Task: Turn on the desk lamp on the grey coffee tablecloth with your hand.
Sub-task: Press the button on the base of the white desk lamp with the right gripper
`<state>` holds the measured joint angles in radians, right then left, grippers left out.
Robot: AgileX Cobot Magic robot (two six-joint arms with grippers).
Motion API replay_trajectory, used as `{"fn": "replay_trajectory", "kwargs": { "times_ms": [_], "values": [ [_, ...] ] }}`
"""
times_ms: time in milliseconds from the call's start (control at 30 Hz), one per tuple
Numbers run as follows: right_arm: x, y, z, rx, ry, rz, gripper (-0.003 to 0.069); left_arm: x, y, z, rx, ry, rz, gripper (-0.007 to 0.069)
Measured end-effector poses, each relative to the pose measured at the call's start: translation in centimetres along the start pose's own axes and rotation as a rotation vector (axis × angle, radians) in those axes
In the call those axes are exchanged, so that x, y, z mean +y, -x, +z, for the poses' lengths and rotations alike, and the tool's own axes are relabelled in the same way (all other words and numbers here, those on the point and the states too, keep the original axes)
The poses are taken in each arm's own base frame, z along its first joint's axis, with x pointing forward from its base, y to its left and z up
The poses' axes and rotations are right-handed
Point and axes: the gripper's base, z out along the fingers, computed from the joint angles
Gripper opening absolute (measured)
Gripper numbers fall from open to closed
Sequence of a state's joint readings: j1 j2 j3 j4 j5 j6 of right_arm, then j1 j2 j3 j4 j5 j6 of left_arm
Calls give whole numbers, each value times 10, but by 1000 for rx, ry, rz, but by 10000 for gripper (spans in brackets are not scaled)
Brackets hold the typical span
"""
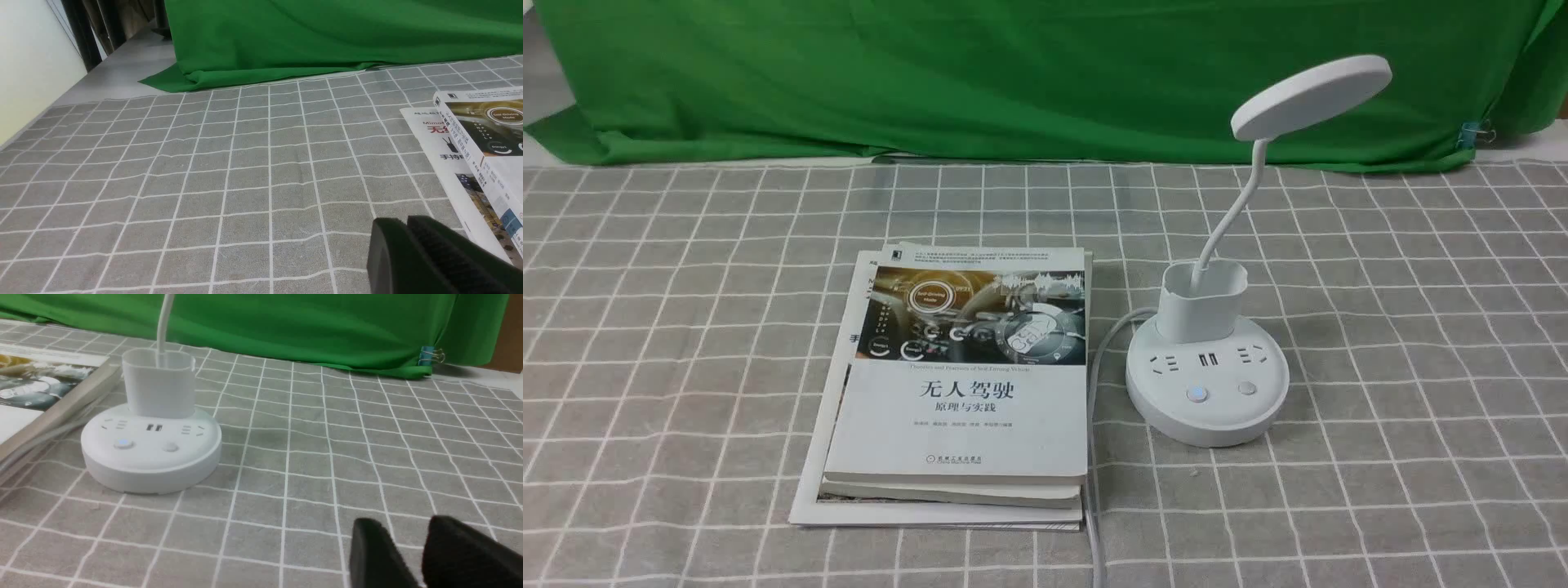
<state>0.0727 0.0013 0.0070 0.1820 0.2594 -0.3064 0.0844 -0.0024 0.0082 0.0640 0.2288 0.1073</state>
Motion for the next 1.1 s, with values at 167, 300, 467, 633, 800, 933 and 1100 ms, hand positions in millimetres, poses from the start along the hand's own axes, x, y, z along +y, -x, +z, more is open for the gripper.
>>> {"fn": "replay_trajectory", "kwargs": {
  "times_ms": [167, 300, 467, 633, 800, 933, 1100],
  "values": [
    [0, 0, 0, 0, 0, 0, 242, 0, 0, 0, 0, 0, 0, 19],
    [0, 0, 0, 0, 0, 0, 242, 0, 0, 0, 0, 0, 0, 19],
    [0, 0, 0, 0, 0, 0, 242, 0, 0, 0, 0, 0, 0, 19],
    [0, 0, 0, 0, 0, 0, 242, 0, 0, 0, 0, 0, 0, 19],
    [0, 0, 0, 0, 0, 0, 242, 0, 0, 0, 0, 0, 0, 19],
    [0, 0, 0, -1, 0, 0, 242, 0, 0, 0, 0, 0, 0, 19],
    [-1, 6, 0, -64, -13, 52, 242, 0, 0, 0, 0, 0, 0, 19]
  ]
}}
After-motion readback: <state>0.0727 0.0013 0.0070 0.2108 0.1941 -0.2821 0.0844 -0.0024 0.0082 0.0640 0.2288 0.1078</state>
